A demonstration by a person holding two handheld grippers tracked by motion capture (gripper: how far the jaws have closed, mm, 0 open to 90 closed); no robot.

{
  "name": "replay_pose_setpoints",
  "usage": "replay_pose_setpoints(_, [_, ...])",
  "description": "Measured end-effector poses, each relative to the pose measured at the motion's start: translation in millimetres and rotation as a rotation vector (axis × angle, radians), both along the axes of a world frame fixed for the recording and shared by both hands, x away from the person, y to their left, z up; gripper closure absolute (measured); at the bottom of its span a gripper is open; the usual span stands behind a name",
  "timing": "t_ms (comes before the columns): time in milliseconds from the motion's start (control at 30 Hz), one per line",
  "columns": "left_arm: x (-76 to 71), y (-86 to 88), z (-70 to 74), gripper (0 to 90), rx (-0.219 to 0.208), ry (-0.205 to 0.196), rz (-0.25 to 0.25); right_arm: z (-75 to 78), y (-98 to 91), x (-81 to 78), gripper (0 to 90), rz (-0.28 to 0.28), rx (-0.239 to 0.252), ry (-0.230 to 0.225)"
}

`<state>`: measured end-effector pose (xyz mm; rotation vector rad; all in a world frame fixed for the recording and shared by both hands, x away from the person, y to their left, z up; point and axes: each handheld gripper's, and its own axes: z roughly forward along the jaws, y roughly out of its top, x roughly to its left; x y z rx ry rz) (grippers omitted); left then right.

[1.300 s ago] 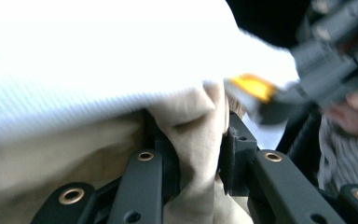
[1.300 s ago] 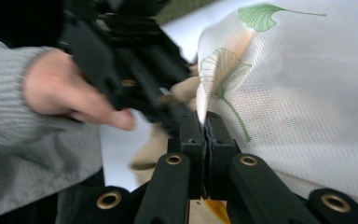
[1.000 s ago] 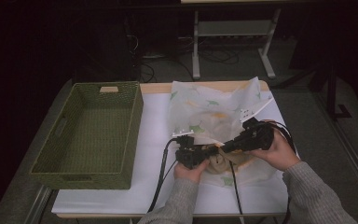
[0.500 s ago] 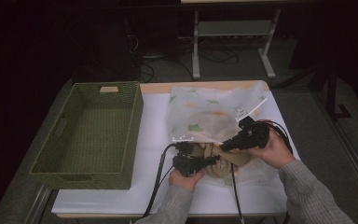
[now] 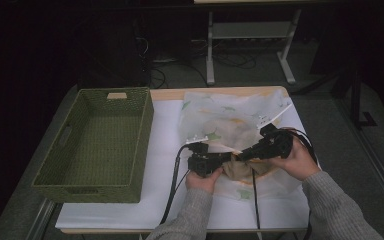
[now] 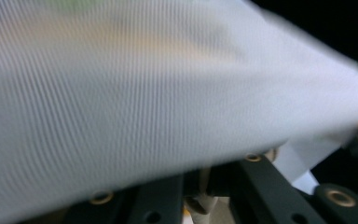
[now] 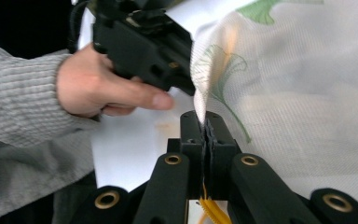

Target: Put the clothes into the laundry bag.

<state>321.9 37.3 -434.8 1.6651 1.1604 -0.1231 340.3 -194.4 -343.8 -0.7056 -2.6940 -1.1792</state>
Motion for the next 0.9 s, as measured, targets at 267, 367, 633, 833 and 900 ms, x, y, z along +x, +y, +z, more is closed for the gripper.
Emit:
replay_pose_setpoints(267, [-14.8, 7.0, -4.5, 75.5, 0.012, 0.013, -0.065, -4.1, -8.1, -5.4, 75.0, -0.011, 0.002, -0.012])
replay_pose_setpoints(367, [-19.0, 9.3, -1.4, 67.2, -0.015, 0.027, -0.081, -1.7, -13.6, -8.1, 73.6, -0.02, 0.01, -0.025])
replay_pose_setpoints(633, [-25.9, 1.8, -2.5, 43.3, -0.003, 0.067, -0.111, -5.7, -30.0, -24.5, 71.0, -0.002, 0.019, -0.043])
replay_pose_setpoints(833, [-16.7, -7.4, -11.7, 36.0, -0.035, 0.103, -0.112, -25.0, -27.2, -33.5, 65.8, 0.026, -0.006, -0.026])
replay_pose_setpoints(900, [-18.8, -9.5, -11.2, 33.9, -0.022, 0.091, -0.119, -32.8, -26.0, -37.1, 63.8, 0.043, -0.009, -0.019])
